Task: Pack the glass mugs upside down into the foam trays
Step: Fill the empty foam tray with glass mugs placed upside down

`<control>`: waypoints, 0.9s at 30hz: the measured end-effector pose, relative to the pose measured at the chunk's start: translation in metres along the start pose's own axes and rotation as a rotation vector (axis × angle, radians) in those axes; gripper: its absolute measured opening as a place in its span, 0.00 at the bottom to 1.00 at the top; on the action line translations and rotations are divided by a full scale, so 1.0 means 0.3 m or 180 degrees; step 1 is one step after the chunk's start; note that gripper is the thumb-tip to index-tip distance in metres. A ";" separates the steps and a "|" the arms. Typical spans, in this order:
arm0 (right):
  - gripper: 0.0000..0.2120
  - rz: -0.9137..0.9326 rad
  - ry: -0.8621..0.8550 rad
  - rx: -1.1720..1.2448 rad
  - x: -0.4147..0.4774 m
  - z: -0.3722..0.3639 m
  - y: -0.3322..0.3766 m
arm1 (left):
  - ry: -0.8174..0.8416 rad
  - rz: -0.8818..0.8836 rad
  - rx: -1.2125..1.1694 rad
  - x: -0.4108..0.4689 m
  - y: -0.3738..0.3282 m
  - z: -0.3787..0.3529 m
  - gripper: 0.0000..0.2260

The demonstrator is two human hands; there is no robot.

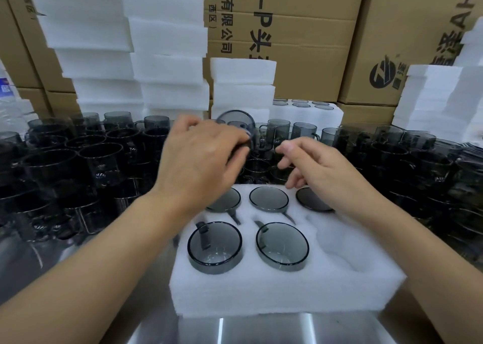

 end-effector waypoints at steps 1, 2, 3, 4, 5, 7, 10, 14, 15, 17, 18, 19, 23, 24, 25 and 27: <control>0.21 -0.0102 -0.0047 0.0175 0.005 0.002 -0.007 | -0.0007 -0.0121 -0.0121 -0.008 -0.026 -0.008 0.04; 0.19 -0.0198 -0.0076 0.0330 0.008 0.002 -0.012 | -0.0003 -0.0236 -0.0235 -0.015 -0.049 -0.014 0.03; 0.18 -0.0291 -0.0088 0.0473 0.010 0.000 -0.017 | 0.0008 -0.0338 -0.0332 -0.020 -0.066 -0.019 0.03; 0.18 -0.0376 -0.0089 0.0600 0.011 -0.004 -0.020 | 0.0015 -0.0420 -0.0402 -0.021 -0.074 -0.021 0.03; 0.18 -0.0445 -0.0083 0.0701 0.013 -0.009 -0.024 | 0.0020 -0.0479 -0.0453 -0.022 -0.077 -0.021 0.04; 0.19 -0.0561 -0.0075 0.0882 0.014 -0.016 -0.029 | 0.0062 -0.0577 -0.0574 -0.023 -0.075 -0.020 0.05; 0.21 -0.0626 -0.0053 0.1012 0.015 -0.018 -0.036 | 0.0229 -0.0730 -0.0756 -0.030 -0.090 -0.030 0.05; 0.15 -0.0651 -0.0057 0.1095 0.014 -0.016 -0.051 | 0.0345 -0.0698 -0.0844 -0.033 -0.091 -0.044 0.07; 0.13 -0.0658 -0.0079 0.1116 0.015 -0.014 -0.054 | 0.0354 -0.0652 -0.0894 -0.035 -0.087 -0.047 0.07; 0.10 -0.0653 -0.0134 0.1138 0.018 -0.009 -0.059 | 0.0339 -0.0494 -0.1016 -0.037 -0.074 -0.053 0.06; 0.09 -0.0649 -0.0170 0.1164 0.020 -0.006 -0.061 | 0.0315 -0.0369 -0.1074 -0.039 -0.067 -0.055 0.07; 0.09 -0.0644 -0.0213 0.1203 0.023 -0.002 -0.062 | 0.0285 -0.0215 -0.1140 -0.040 -0.057 -0.057 0.08; 0.12 -0.0635 -0.0308 0.1309 0.030 0.009 -0.062 | 0.0473 0.0634 -0.1487 -0.051 -0.004 -0.075 0.23; 0.13 -0.0634 -0.0306 0.1309 0.030 0.009 -0.062 | 0.0666 0.0878 -0.1537 -0.061 0.009 -0.092 0.27; 0.13 -0.0631 -0.0313 0.1320 0.030 0.010 -0.062 | 0.0867 0.1082 -0.1550 -0.073 0.018 -0.110 0.31; 0.14 -0.0600 -0.0322 0.1365 0.030 0.010 -0.059 | 0.1119 0.1391 -0.1546 -0.096 0.035 -0.139 0.34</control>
Point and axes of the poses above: each hand's wrist, its own x-axis towards the middle knuckle, its own z-axis out of the back of the hand, y = z × x, the point moved 7 cm from there along x, towards the middle knuckle, and after that the axes turned 10 degrees about -y, right-handed, at the moved point
